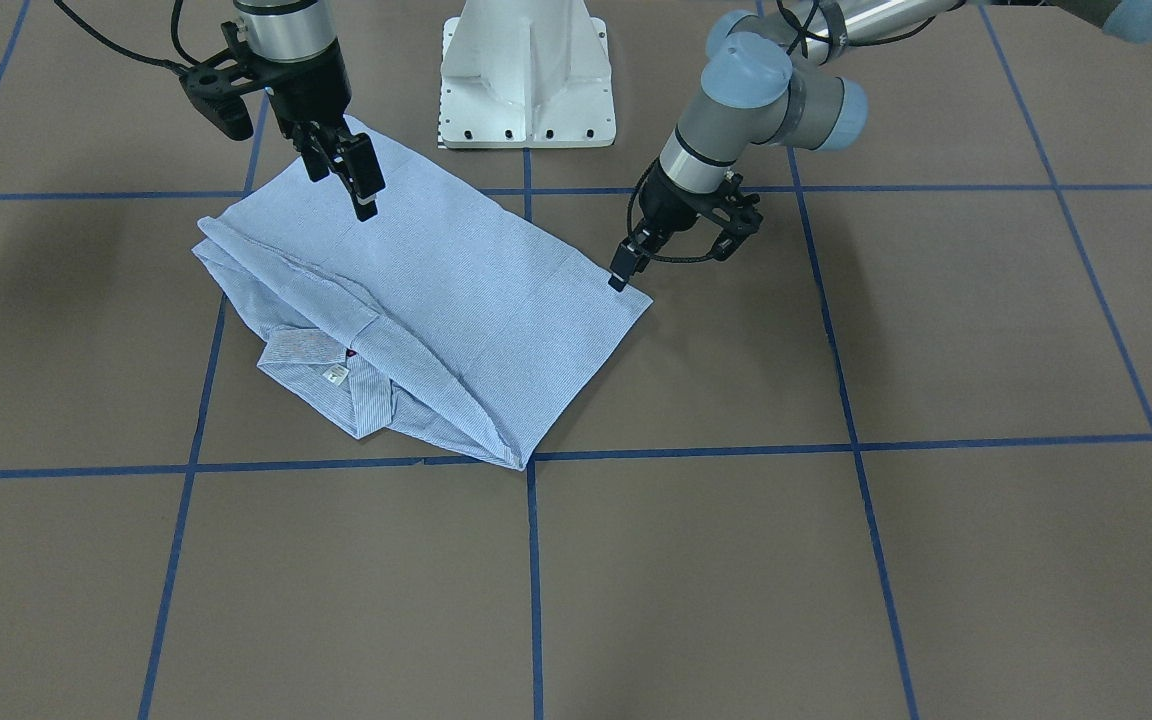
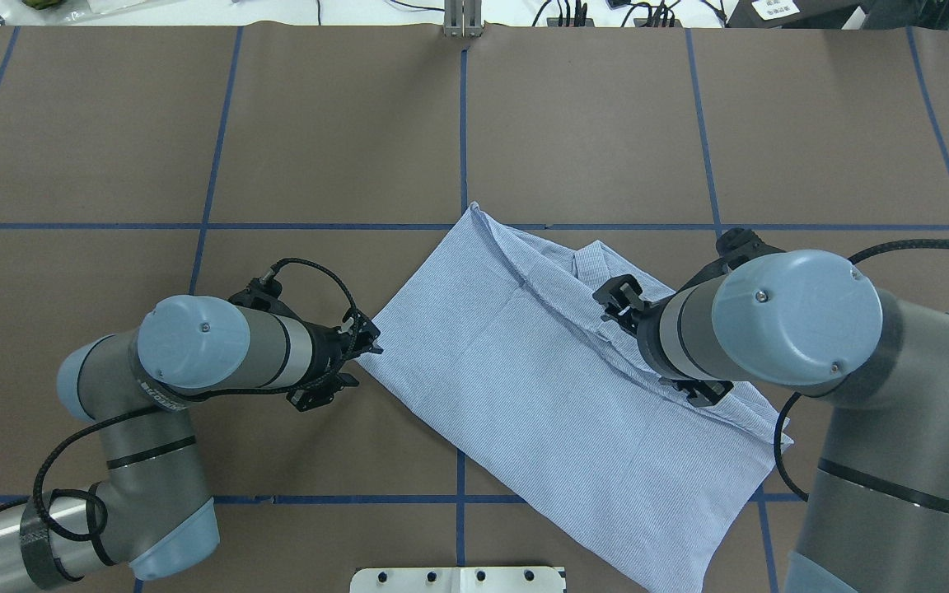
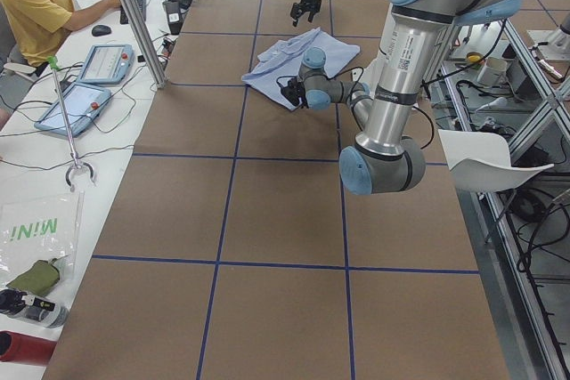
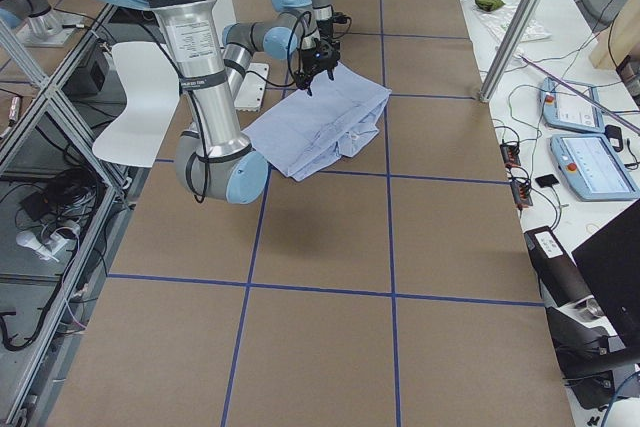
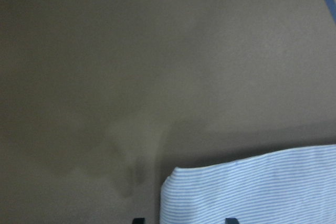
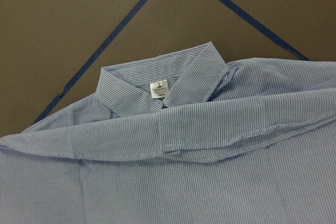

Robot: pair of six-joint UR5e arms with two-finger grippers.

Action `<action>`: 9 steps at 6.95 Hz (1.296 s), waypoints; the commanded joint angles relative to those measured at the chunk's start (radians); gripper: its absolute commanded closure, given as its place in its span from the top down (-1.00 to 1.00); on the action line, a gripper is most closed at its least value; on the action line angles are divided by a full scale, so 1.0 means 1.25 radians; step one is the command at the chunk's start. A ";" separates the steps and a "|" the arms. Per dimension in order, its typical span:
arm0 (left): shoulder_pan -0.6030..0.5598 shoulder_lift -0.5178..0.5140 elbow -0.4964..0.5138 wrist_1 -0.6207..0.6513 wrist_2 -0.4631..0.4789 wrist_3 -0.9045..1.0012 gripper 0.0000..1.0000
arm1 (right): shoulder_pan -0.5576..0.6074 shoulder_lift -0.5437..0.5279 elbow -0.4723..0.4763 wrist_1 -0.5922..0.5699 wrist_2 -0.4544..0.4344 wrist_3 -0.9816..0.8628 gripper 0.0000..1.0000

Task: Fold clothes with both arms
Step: 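Move the left gripper to the nearest shirt edge while the right gripper holds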

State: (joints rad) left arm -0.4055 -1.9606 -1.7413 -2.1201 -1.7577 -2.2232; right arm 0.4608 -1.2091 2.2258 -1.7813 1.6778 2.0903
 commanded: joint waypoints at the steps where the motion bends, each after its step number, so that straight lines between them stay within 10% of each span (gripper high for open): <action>1: 0.005 -0.006 0.022 0.000 0.001 0.004 0.16 | 0.003 0.000 -0.007 -0.001 0.002 -0.004 1.00; 3: 0.008 -0.015 0.028 0.000 0.002 0.004 0.10 | 0.003 0.000 -0.018 0.000 0.002 -0.004 1.00; 6: 0.004 -0.015 0.028 0.001 0.027 0.002 -1.00 | 0.003 -0.001 -0.031 0.000 0.000 -0.004 1.00; 9: -0.079 -0.013 0.028 0.021 0.039 0.183 -1.00 | 0.004 -0.001 -0.034 0.000 0.000 -0.004 1.00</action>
State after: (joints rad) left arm -0.4539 -1.9768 -1.7063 -2.1116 -1.7113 -2.1172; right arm 0.4660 -1.2113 2.1846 -1.7809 1.6782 2.0848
